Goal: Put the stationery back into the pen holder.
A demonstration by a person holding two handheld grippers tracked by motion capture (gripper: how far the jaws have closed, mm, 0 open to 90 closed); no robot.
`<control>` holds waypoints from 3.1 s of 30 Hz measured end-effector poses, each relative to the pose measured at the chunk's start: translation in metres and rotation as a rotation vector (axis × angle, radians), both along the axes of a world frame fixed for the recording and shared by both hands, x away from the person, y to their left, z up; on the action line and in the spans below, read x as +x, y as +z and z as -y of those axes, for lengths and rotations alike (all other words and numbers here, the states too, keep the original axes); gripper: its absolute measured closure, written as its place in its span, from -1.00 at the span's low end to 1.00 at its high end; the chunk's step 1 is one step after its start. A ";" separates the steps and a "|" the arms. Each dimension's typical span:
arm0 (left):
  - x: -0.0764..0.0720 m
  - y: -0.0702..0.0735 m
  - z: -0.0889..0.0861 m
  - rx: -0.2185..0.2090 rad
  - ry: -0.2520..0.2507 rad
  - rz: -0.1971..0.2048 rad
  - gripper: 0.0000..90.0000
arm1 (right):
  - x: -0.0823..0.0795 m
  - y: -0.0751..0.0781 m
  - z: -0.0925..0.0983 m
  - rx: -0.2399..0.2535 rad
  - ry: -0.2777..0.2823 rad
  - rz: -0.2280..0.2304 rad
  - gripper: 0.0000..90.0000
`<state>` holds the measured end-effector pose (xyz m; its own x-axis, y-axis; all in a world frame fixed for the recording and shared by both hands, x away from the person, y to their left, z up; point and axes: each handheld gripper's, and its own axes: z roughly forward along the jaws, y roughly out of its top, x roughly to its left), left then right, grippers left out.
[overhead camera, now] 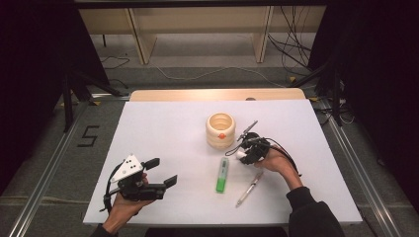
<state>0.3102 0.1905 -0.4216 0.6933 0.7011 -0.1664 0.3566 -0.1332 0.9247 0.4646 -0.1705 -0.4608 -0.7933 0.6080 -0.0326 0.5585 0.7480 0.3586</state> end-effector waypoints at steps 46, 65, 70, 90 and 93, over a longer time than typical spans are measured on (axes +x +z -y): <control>0.000 0.001 -0.001 -0.002 0.005 0.003 -0.74 | 0.000 0.021 0.016 0.177 -0.045 0.089 0.52; -0.001 0.001 -0.001 -0.002 0.009 0.005 -0.74 | -0.003 0.040 0.027 0.338 -0.130 0.240 0.52; -0.001 0.001 -0.001 -0.006 0.015 0.011 -0.74 | -0.004 0.043 0.029 0.374 -0.141 0.230 0.52; -0.001 0.001 -0.002 -0.008 0.019 0.013 -0.74 | -0.008 0.057 0.036 0.468 -0.200 0.305 0.52; -0.001 0.001 -0.001 -0.008 0.019 0.013 -0.74 | -0.009 0.060 0.037 0.484 -0.209 0.324 0.52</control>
